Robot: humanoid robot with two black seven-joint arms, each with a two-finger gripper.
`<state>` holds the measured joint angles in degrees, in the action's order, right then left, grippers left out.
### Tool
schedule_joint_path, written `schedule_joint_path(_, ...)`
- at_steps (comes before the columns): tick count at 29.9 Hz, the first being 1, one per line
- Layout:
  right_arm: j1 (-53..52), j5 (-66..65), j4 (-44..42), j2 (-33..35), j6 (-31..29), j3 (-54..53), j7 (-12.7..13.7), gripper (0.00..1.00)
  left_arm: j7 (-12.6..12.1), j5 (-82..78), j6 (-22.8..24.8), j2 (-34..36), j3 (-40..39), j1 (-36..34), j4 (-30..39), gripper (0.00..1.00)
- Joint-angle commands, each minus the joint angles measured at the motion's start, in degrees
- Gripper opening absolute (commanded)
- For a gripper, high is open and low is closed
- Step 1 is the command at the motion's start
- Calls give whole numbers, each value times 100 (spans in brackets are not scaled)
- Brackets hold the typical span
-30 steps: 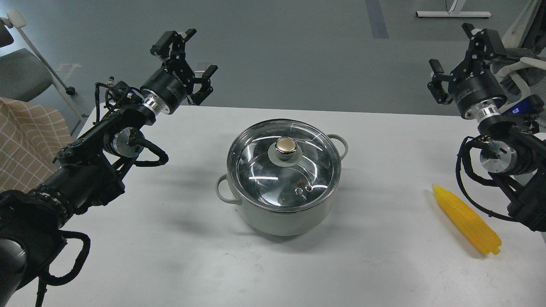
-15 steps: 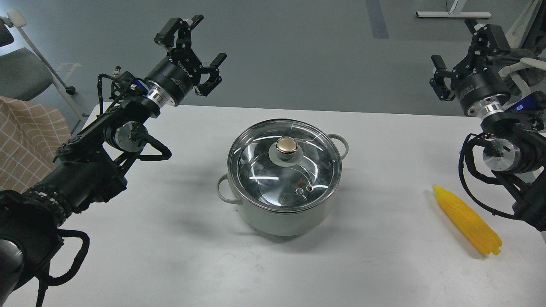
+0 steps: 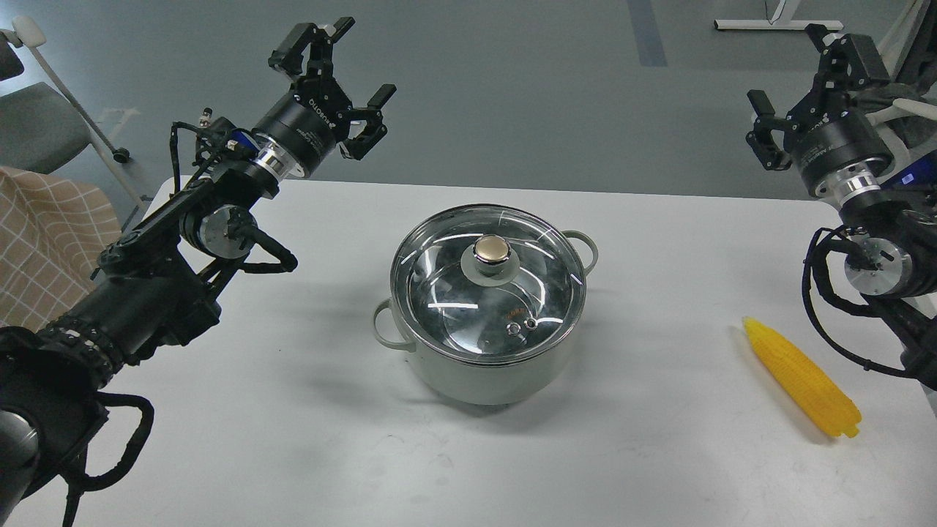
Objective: Open pot and put corn in
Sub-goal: 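Raise the left gripper and move it toward the pot lid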
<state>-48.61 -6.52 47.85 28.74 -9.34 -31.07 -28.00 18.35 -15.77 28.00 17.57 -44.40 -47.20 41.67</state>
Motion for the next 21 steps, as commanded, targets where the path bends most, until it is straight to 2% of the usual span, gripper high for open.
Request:
schedule_joint_path(1,-8,-7,-3,-79,11,-4,0,100,2,4,0,36,-25,9,77,98)
schedule_joint_path(8,-8,-69,-30,-53,73,13,0,100,11,-14,0,36,45,0,16,98)
schedule_joint_path(12,-8,-104,-144,-71,73,13,0,100,-15,-40,0,71,72,-157,-246,98)
schedule_joint_path(15,-35,-130,-293,-71,55,22,0,100,28,-14,0,80,63,-386,-571,98)
schedule_joint_path(21,-88,-165,-364,-71,38,22,0,100,116,-5,0,19,-15,-361,-652,98)
